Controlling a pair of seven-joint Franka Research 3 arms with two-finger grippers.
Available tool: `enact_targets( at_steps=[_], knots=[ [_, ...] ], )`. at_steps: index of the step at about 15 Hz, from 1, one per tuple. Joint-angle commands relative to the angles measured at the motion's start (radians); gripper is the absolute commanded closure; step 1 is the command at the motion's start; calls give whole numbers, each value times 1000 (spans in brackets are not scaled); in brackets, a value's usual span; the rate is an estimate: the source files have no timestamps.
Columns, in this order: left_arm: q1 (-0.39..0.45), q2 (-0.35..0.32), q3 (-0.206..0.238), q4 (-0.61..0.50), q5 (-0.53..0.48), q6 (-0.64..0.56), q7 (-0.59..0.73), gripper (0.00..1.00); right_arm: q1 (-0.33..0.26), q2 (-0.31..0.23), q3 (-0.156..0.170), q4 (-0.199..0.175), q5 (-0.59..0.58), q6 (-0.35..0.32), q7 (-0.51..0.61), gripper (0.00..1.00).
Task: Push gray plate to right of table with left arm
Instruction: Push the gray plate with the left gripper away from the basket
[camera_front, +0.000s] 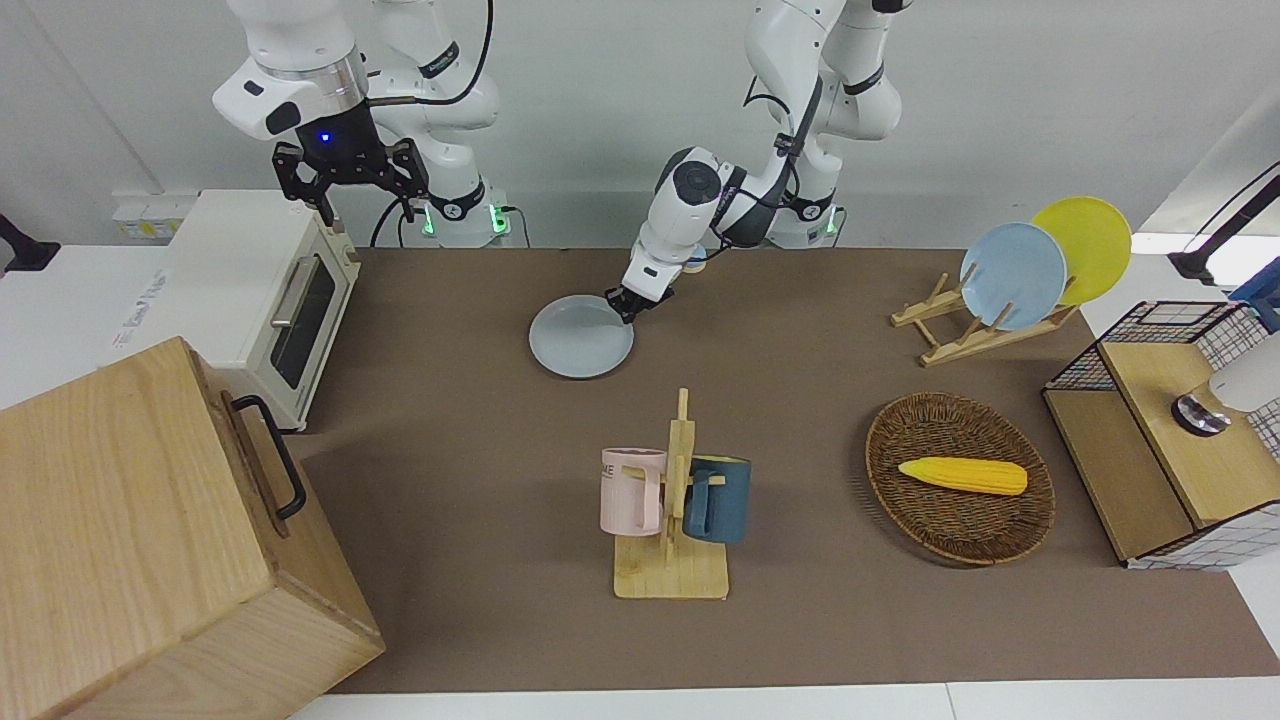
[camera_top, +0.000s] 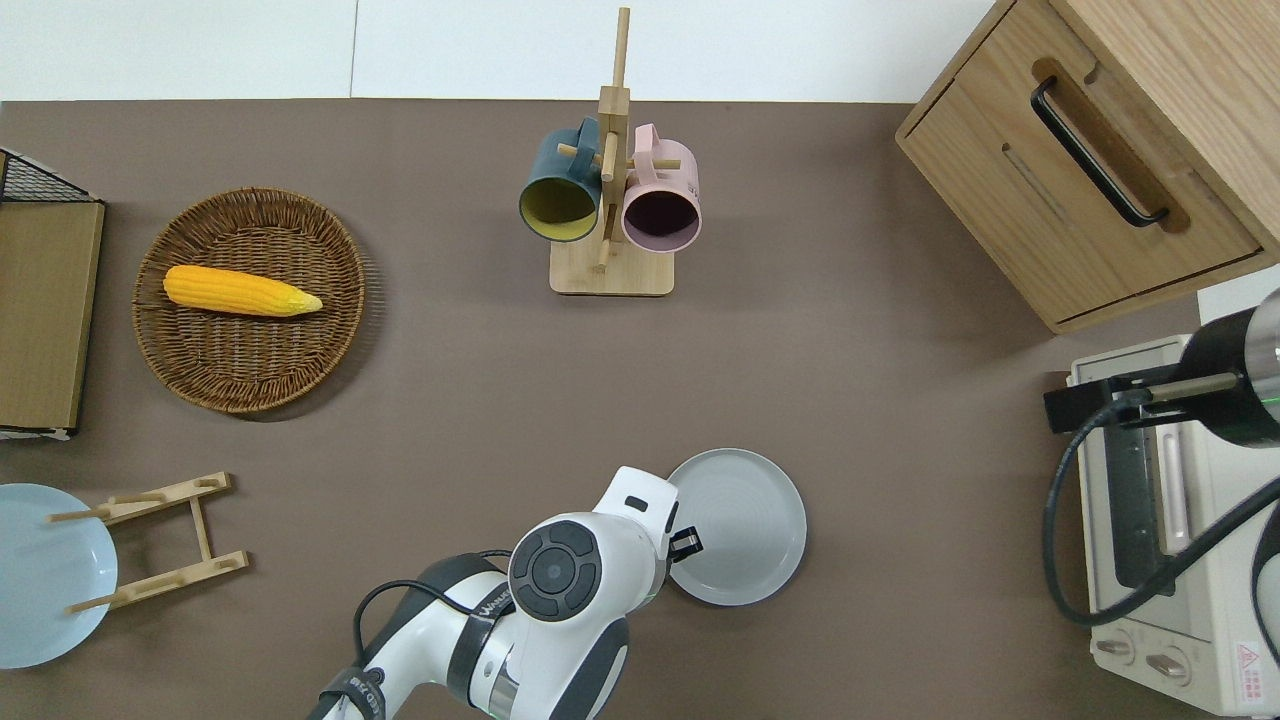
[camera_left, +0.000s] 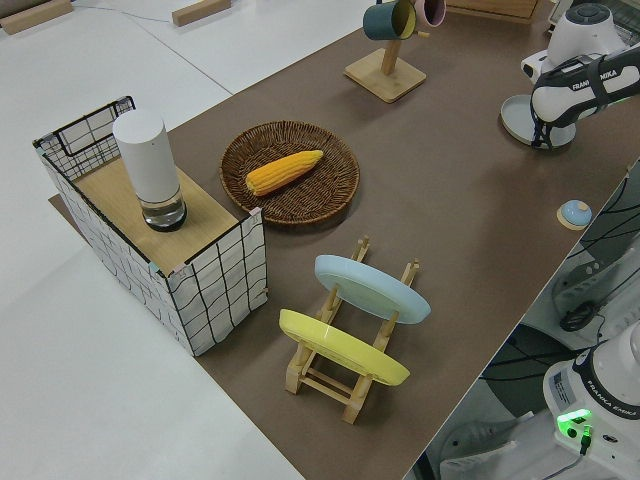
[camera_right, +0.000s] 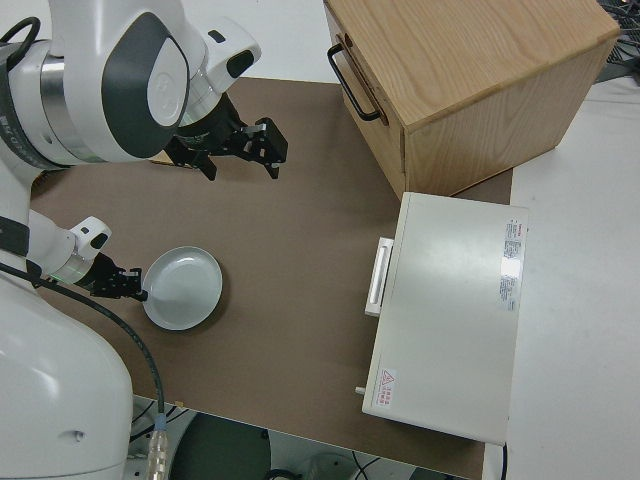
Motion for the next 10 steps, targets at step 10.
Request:
enact_targets(
  at_steps=[10],
  knots=[
    [-56, 99, 5, 53, -15, 73, -67, 901, -7, -7, 1, -4, 2, -1, -20, 5]
  ],
)
